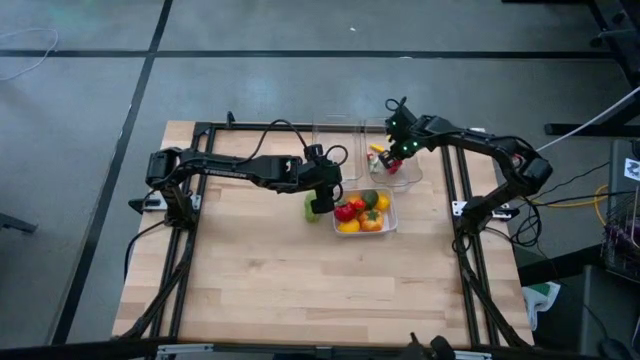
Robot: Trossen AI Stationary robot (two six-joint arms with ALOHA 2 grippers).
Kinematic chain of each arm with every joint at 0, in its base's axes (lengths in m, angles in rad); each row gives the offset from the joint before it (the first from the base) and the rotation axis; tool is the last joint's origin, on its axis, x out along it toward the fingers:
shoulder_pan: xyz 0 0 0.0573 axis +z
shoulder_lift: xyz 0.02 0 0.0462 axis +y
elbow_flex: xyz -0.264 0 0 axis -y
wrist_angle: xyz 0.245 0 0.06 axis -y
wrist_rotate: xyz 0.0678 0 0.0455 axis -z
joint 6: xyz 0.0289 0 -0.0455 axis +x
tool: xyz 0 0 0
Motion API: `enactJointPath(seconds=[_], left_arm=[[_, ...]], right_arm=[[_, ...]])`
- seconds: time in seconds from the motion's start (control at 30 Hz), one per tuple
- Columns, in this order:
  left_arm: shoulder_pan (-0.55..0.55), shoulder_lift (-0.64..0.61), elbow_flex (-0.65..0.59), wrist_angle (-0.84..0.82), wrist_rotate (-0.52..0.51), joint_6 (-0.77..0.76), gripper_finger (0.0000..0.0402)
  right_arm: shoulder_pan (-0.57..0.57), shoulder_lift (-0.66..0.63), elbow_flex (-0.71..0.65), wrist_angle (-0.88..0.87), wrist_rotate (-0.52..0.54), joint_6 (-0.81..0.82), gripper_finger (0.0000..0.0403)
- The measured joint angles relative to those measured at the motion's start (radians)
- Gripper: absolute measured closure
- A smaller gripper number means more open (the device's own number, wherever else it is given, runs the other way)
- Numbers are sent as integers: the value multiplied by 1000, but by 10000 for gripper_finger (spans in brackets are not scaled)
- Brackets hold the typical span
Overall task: Sort produce into baskets
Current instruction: Put the green bell pepper into the right transparent bin, then put the chayote into the left transparent bin
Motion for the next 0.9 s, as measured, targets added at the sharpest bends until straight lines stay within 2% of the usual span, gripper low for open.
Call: enactJointPath(seconds=[0.17,0.5,0.6,0.9], left_arm=[[-1,0,0,0,0,-2,176],[-1,0,0,-6,1,-25,176],[-1,0,0,-6,1,-25,176],[-1,0,0,-6,1,-25,176]], right_arm=[[2,0,-57,53,-7,1,397],[2,0,-66,67,-7,1,389],[2,0,-66,67,-7,2,360],[2,0,-66,67,20,4,224]])
